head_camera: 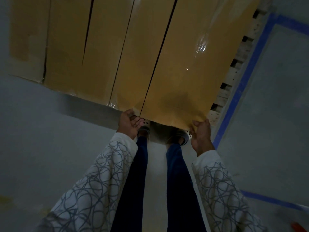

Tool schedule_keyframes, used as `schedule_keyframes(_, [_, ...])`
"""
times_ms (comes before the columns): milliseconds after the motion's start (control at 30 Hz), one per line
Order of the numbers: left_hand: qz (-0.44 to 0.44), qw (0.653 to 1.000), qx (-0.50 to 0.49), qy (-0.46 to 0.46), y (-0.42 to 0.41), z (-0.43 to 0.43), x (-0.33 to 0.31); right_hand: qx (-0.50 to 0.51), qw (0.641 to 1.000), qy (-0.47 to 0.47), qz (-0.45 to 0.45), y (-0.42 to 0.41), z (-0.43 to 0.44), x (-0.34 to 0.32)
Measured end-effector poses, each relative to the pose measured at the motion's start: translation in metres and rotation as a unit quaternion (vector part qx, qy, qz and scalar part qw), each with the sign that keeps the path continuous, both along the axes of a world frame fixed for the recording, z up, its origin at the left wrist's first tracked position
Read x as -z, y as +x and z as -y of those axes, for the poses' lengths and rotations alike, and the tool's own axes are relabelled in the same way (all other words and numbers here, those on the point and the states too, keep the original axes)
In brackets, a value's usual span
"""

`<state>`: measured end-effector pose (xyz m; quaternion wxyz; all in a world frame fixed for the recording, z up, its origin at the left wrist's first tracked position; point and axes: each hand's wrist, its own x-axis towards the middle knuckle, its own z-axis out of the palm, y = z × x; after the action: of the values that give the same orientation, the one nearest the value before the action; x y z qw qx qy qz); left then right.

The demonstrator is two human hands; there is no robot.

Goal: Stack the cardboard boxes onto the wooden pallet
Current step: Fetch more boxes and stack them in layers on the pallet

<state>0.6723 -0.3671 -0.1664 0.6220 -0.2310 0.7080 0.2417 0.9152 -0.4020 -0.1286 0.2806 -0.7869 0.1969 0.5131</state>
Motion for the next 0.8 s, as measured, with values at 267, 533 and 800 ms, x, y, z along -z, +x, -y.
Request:
schedule_keyframes(267, [0.034, 0.986, -0.160, 0.015, 0.013, 0.007, -0.016, 0.231, 0.968, 0.052, -0.088, -0.011, 0.024, 0.008])
schedule_keyframes(533, [0.044, 0.979, -0.200, 0.001, 0.013, -0.010, -0.019, 0.329, 0.935, 0.067, -0.118, -0.005, 0.025, 0.013])
schedule_keyframes(800, [0.080, 0.973, -0.215, 0.006, -0.003, -0.003, -0.009, 0.347, 0.927, 0.085, -0.115, -0.009, 0.032, 0.015])
